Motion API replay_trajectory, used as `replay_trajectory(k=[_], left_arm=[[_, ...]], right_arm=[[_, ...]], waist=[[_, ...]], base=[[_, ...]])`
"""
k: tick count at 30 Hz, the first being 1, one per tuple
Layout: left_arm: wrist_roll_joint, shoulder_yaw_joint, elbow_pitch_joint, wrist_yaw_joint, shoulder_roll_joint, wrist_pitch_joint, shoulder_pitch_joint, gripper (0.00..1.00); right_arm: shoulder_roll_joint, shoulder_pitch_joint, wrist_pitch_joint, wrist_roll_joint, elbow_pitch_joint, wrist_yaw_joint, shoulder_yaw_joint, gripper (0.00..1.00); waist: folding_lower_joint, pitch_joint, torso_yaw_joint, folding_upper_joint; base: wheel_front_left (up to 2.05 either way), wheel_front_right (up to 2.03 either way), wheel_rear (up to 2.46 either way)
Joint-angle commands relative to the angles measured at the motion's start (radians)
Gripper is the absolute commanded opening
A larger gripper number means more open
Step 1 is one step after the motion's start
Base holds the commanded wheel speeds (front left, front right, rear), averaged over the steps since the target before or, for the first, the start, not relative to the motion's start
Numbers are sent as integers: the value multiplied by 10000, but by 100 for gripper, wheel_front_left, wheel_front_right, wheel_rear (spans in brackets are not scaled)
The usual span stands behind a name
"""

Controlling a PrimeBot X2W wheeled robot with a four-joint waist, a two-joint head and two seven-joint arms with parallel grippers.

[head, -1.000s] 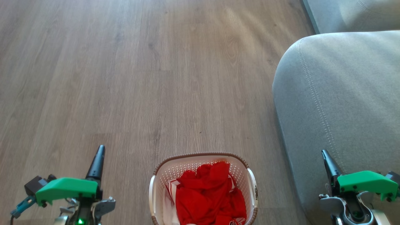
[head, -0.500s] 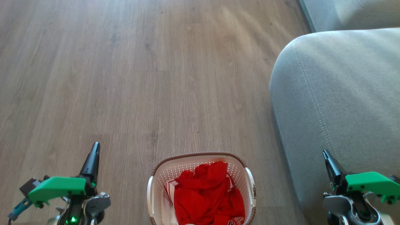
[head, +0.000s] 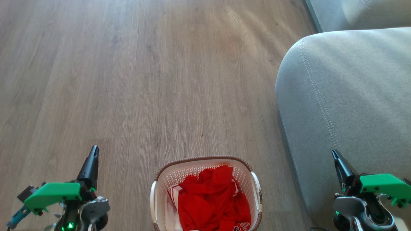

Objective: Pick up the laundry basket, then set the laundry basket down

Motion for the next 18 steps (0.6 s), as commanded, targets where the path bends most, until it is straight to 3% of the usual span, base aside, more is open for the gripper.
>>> replay_trajectory(k=[1,18], left_arm=[[-10,351,-297,-67,130,46,-601,0],[48,421,-294,-67,80,102,-606,0]], right_arm=[[-178,-480,46,30,-315,69,148,0],[-150,-484,78,-2,-313,69,109,0]], waist=[[0,0,1,0],[0,0,1,0]], base=[[0,0,0],[0,0,0]])
